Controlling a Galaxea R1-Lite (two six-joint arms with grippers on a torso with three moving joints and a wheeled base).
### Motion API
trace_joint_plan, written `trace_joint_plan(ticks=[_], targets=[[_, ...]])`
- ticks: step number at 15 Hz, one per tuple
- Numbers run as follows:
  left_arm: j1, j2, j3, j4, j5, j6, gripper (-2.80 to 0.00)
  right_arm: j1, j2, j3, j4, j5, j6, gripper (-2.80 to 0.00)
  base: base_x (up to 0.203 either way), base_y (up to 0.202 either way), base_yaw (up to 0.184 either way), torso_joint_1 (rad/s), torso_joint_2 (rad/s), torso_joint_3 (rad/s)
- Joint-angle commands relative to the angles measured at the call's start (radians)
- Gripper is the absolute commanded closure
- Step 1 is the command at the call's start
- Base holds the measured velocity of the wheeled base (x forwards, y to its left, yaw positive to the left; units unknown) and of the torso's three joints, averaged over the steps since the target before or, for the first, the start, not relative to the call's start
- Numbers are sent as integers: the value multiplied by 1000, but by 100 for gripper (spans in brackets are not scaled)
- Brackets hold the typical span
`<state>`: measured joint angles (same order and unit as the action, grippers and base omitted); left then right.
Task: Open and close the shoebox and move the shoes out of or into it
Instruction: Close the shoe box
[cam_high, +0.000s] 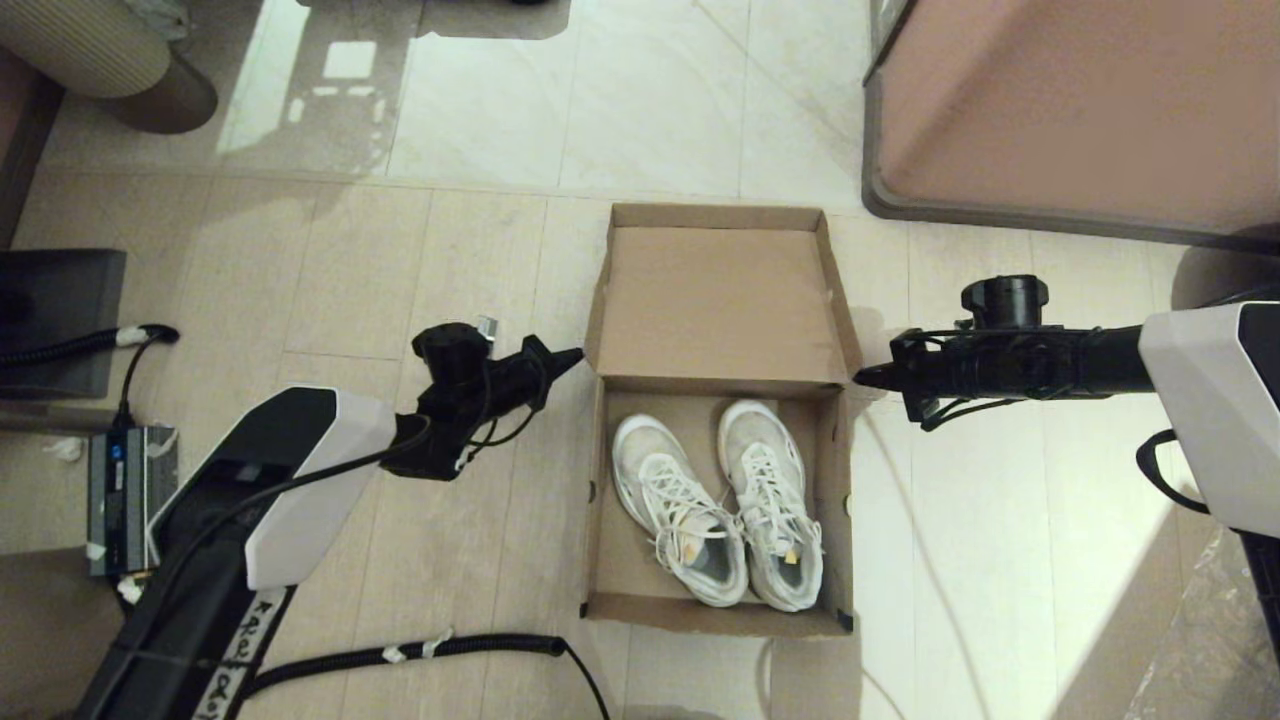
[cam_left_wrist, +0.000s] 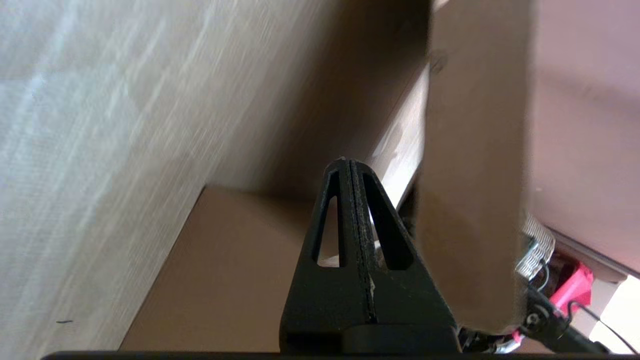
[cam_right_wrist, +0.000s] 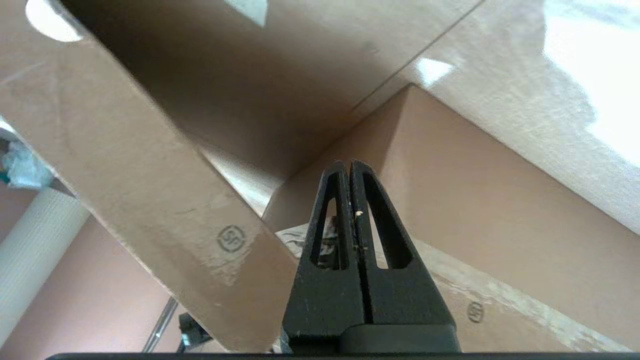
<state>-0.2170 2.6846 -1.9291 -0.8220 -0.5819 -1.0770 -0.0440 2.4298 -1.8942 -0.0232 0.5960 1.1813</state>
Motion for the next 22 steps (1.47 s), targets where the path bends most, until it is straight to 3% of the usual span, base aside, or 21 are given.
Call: trace_joint_plan(ticks=[1,6,22], targets=[[-19,21,-4,-18,-5,-6,0,6,-11,15,0,4,6,0,0,0,0,0,0,0],[-64,29,-5,-60,-4,-6,0,7,-40,85,-1,4,5,0,0,0,0,0,0,0],[-69,45,19,-73,4,-6,0,57,-18,90,-55,-11,9,0,0,0,0,0,0,0]])
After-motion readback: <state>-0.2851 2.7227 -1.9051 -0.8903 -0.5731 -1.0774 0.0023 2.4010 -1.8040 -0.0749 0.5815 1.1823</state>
